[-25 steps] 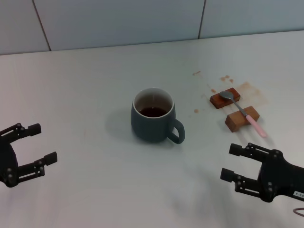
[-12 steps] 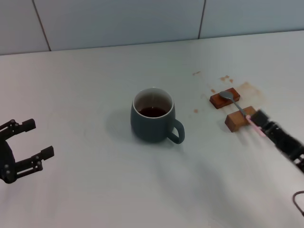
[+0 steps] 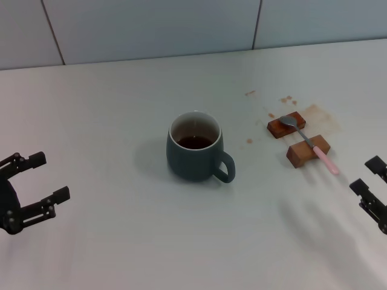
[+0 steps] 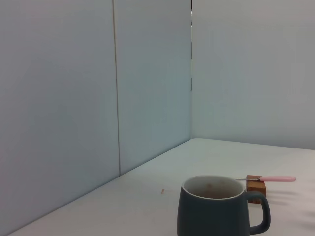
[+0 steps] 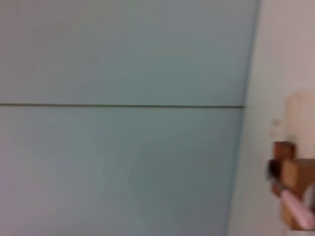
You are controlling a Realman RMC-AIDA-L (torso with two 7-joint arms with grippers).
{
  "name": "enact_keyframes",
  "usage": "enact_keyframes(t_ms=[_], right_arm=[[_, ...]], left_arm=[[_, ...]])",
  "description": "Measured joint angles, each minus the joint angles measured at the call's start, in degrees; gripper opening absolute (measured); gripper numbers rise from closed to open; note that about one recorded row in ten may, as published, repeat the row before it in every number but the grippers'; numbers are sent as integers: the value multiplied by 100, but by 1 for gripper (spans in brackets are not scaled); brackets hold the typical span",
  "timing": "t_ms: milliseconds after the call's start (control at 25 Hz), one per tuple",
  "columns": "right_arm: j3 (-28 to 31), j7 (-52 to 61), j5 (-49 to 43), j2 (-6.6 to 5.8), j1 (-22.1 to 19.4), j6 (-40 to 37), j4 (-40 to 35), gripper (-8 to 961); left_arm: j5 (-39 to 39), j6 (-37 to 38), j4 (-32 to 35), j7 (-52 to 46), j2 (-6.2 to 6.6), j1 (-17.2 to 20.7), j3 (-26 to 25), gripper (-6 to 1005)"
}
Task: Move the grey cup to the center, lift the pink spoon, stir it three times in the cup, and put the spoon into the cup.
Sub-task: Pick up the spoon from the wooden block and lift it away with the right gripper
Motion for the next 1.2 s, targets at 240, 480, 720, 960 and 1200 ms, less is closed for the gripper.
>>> enact_keyframes(t_ms=[240, 480, 720, 960, 1200], right_arm=[[-41, 88, -68, -5, 61, 522, -161, 613], [-112, 114, -239, -22, 201, 754, -163, 610], [-119, 278, -257, -8, 375, 1012, -165, 606], [-118, 378, -257, -1, 476, 1110, -156, 603], [-85, 477, -239, 2, 557, 1242, -165, 599]], left_arm=[[-5, 0, 0, 0, -7, 4, -6, 817], [-7, 26, 0, -31, -7, 46, -57, 817], [-7, 38, -1, -48, -7, 55, -154, 817], [-7, 44, -1, -58, -18, 68, -208, 817], [-7, 45, 0, -61, -33, 73, -272, 816]])
